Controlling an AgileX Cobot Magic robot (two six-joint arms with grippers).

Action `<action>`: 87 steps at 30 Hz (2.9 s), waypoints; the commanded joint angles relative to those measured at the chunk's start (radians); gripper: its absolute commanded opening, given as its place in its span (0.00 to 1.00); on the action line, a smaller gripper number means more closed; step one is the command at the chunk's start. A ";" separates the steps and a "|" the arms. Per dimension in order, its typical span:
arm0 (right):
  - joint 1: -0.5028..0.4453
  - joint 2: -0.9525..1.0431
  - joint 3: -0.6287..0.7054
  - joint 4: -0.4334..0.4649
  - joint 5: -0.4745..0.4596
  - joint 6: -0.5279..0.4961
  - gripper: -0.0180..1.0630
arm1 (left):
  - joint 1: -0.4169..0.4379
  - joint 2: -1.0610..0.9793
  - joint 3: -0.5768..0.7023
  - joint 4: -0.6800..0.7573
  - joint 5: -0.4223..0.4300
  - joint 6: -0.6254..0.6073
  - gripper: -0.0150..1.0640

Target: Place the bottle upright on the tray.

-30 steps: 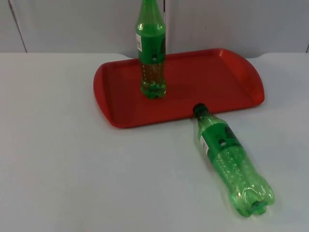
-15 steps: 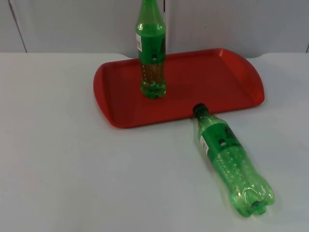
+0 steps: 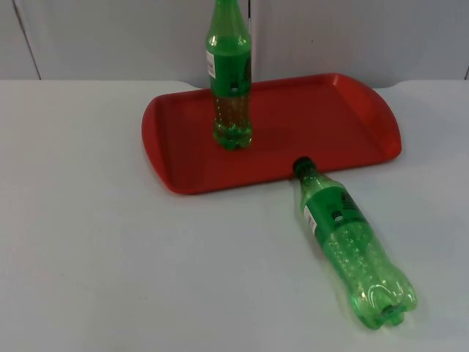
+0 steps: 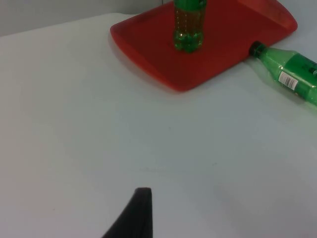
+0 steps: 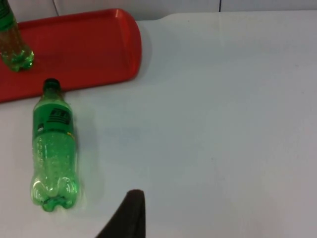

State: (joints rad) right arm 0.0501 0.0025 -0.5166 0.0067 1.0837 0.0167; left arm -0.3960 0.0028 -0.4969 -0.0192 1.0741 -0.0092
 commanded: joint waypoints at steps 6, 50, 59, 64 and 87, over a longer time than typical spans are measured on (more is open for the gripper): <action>-0.007 0.063 -0.052 0.048 -0.015 -0.010 0.98 | 0.002 -0.003 0.003 0.002 0.001 -0.004 0.99; 0.148 1.479 -0.724 0.130 -0.153 -0.072 0.95 | 0.002 -0.003 0.003 0.002 0.001 -0.004 0.99; 0.333 1.692 -0.820 0.122 -0.166 -0.046 0.95 | 0.002 -0.003 0.003 0.002 0.001 -0.004 0.99; 0.419 1.778 -0.846 0.008 -0.181 0.072 0.95 | 0.002 -0.003 0.003 0.002 0.001 -0.004 0.99; 0.540 2.124 -0.968 -0.138 -0.278 0.439 0.95 | 0.002 -0.003 0.003 0.002 0.001 -0.004 0.99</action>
State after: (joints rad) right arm 0.5862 2.1203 -1.4781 -0.1102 0.8247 0.4331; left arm -0.3960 0.0028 -0.4969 -0.0192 1.0759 -0.0111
